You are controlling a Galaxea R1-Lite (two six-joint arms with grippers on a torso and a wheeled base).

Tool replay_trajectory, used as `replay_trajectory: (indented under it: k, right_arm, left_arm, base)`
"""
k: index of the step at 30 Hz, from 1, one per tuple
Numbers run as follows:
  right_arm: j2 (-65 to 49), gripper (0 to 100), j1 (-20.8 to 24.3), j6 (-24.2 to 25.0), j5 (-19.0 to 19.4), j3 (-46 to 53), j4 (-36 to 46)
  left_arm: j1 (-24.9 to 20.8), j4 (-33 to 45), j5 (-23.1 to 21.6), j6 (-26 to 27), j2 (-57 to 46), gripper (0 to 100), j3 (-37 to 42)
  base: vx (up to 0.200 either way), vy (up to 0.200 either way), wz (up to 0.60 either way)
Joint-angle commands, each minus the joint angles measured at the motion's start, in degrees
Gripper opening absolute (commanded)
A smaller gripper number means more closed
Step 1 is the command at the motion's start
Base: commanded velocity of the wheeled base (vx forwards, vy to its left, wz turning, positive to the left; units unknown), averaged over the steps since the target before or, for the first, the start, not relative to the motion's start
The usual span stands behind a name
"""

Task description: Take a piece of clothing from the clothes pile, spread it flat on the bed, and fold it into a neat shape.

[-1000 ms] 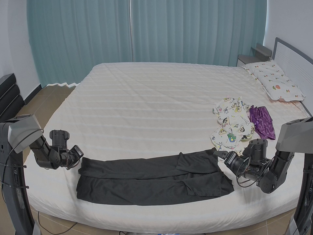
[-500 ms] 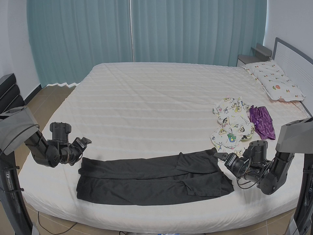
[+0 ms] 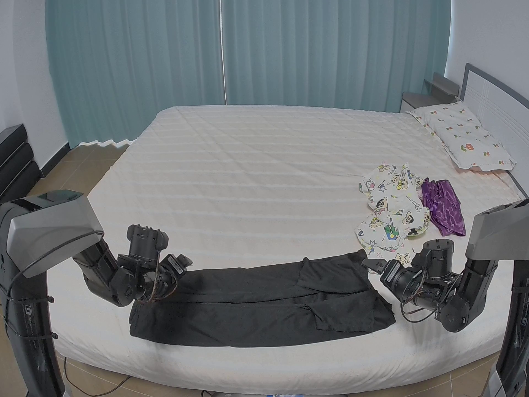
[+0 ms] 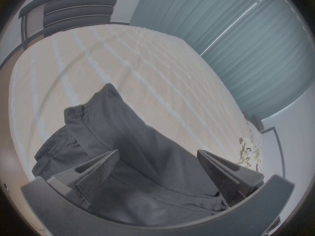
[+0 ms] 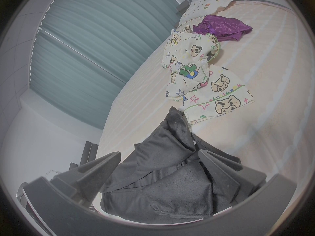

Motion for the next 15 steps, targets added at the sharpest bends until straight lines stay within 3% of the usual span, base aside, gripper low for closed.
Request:
replay_trajectory:
  k: [1, 7, 15]
  right_arm:
    - [0.1, 100, 0.1, 0.0, 0.0, 0.2, 0.0]
    - [0.2, 100, 0.2, -0.1, 0.1, 0.4, -0.2]
    - [0.2, 100, 0.2, -0.1, 0.1, 0.5, -0.2]
  left_arm:
    - [-0.4, 0.1, 0.2, 0.8, 1.9, 100, 0.4]
    - [-0.2, -0.1, 0.9, 4.7, 1.6, 100, 4.3]
    - [0.0, 0.0, 1.3, 5.0, -1.3, 100, 8.4]
  base:
    - [0.0, 0.0, 0.0]
    - [0.0, 0.0, 0.0]
    - [0.0, 0.0, 0.0]
